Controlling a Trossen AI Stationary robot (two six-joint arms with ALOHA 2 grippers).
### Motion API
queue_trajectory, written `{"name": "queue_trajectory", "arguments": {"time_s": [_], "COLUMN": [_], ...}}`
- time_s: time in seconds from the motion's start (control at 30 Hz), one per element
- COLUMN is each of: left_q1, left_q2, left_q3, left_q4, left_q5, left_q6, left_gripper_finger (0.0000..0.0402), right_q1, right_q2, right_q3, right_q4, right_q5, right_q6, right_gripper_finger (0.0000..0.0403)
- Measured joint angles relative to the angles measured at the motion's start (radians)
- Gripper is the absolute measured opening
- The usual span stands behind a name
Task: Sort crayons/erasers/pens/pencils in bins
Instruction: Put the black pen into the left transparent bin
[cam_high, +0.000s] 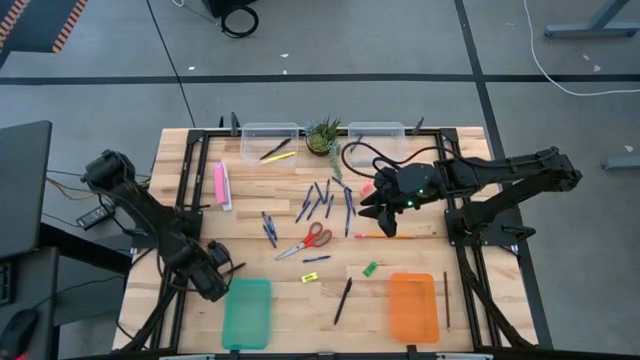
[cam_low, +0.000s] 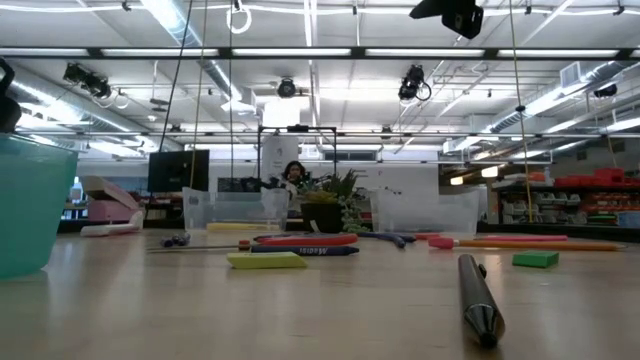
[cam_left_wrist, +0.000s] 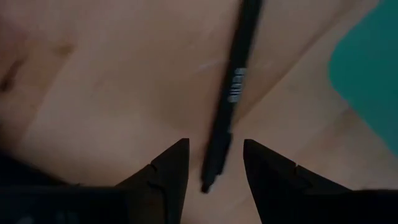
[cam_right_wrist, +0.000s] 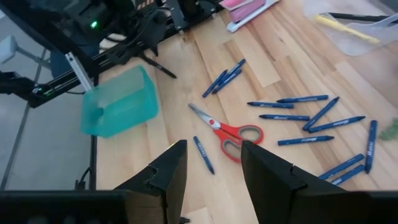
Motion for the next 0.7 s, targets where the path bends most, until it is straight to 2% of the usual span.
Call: {"name": "queue_trajectory", "arguments": {"time_s": [0.3, 0.53, 0.7], "left_q1": [-0.002, -0.006, -0.016], "left_q2": [0.051, 0.051, 0.051], "left_q3": [0.000, 0.000, 0.000], "left_q4": [0.017, 0.016, 0.021], "left_q5": [-0.023, -0.029, -0.065], "left_q6": [0.012, 0.066, 0.138], "left_gripper_finger": [0.0160, 0.0160, 0.0160], "right_q1": [-0.009, -0.009, -0.009], "right_q2": [0.000, 0.000, 0.000], "right_q3": [0.000, 0.000, 0.000], "right_q4": [-0.004, -0.004, -0.004], "right_q5": [0.000, 0.000, 0.039], "right_q6": [0.006, 0.003, 0.005], "right_gripper_finger": [0.0158, 0.0158, 0.0158]}}
